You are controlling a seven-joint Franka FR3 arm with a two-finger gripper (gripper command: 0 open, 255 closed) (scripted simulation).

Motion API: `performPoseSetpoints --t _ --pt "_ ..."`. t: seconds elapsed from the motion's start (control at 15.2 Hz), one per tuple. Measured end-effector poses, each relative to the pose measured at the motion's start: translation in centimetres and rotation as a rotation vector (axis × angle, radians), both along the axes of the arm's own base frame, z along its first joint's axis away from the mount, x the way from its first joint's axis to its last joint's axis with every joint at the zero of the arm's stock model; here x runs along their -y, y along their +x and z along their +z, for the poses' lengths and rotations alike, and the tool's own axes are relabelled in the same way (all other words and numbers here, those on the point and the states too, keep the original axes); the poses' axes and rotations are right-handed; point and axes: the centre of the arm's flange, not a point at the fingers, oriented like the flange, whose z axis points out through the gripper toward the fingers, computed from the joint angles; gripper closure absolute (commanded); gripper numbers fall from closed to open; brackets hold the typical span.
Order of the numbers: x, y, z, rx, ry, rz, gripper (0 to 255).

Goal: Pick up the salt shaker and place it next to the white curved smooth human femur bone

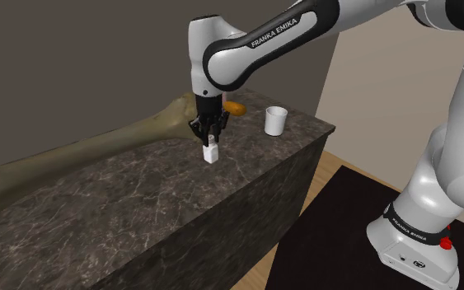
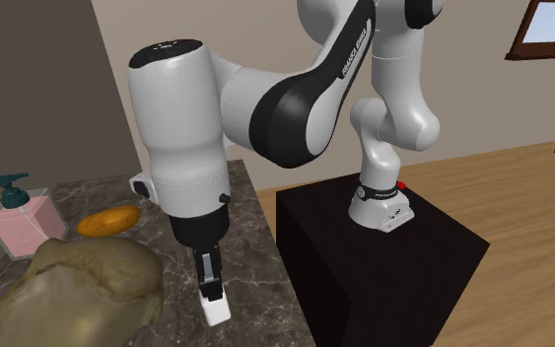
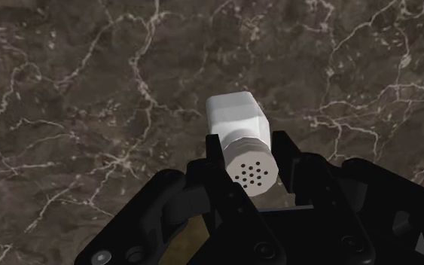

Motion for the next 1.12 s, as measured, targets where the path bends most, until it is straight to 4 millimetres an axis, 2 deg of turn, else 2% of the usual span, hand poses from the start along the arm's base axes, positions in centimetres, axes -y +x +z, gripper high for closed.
performPoseSetpoints --t 0.4,0.46,0.86,1.12 --pt "0.0 -0.1 -0.4 0.001 0.0 0.0 255" --pt "0.0 -0.1 -0.4 0.001 0.0 0.0 0" --pt "0.0 -0.1 -0.4 0.001 0.0 0.0 0" --pt "0.1 -0.2 3.4 0.002 0.001 0.0 0"
